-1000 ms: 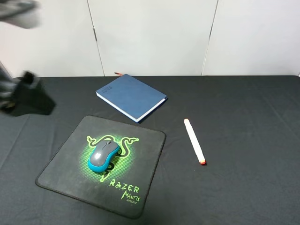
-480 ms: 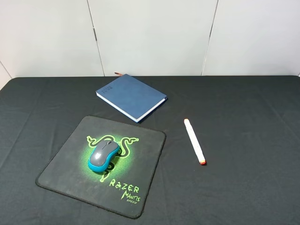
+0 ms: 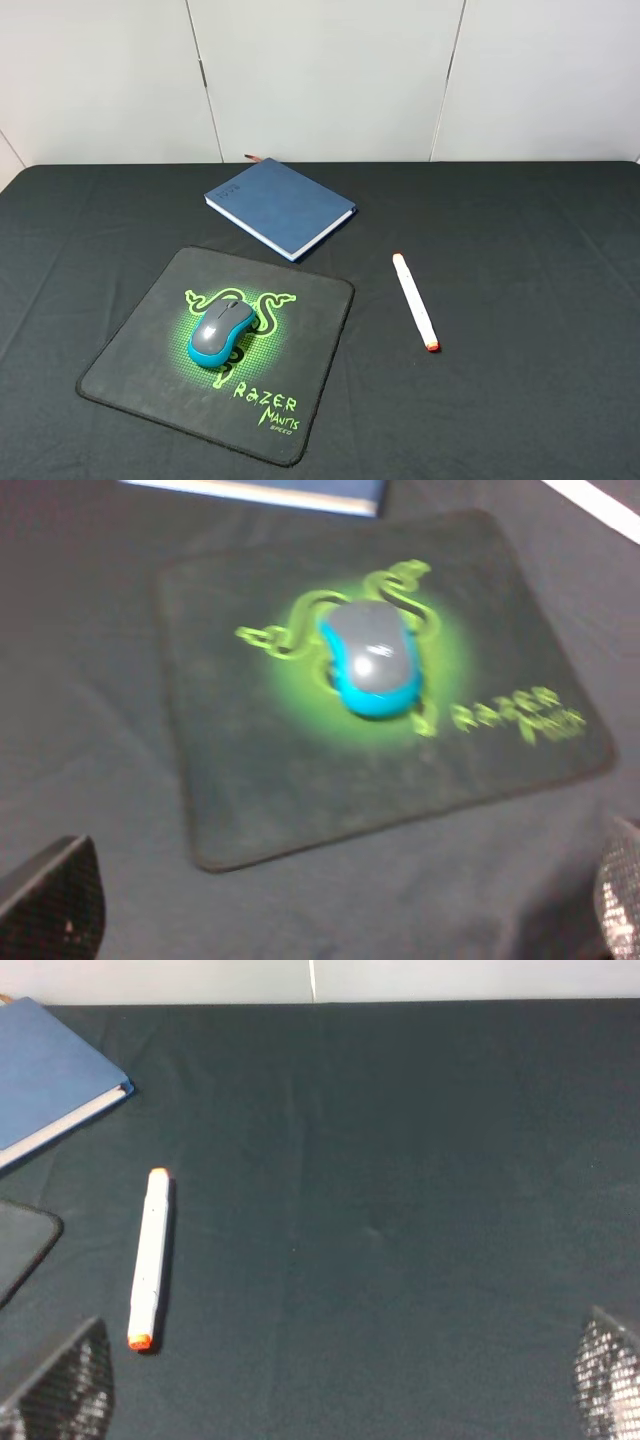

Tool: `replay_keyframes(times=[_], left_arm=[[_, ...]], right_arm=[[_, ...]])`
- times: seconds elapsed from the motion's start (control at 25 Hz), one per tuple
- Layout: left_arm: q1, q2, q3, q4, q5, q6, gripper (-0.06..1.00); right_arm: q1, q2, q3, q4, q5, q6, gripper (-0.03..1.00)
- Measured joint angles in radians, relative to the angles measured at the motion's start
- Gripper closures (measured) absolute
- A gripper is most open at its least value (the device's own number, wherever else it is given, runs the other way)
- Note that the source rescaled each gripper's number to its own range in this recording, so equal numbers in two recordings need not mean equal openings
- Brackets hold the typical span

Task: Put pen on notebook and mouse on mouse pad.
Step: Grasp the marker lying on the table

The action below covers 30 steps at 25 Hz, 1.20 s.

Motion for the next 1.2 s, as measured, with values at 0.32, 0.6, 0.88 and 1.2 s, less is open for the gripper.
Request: replay_keyframes(times=[0.32,0.6,0.88,1.2], left_arm=[[0.0,0.0,0.0,-0.024,-0.007,0.04,0.01],[0.054,0.0,0.0,-0.024,-0.008,0.041,0.01],[0.339,0.0,0.0,-0.024,-0.01,0.043,0.01],[0.564,-0.024,0.001,-0.024,-0.013,0.043,0.01]], right_arm=[[0.0,0.0,0.0,0.0,0.0,0.0,-0.03],[0.0,0.0,0.0,0.0,0.0,0.0,-0.03],[0.0,0.0,0.0,0.0,0.0,0.0,-0.03],[0.0,0.0,0.0,0.0,0.0,0.0,-0.03]])
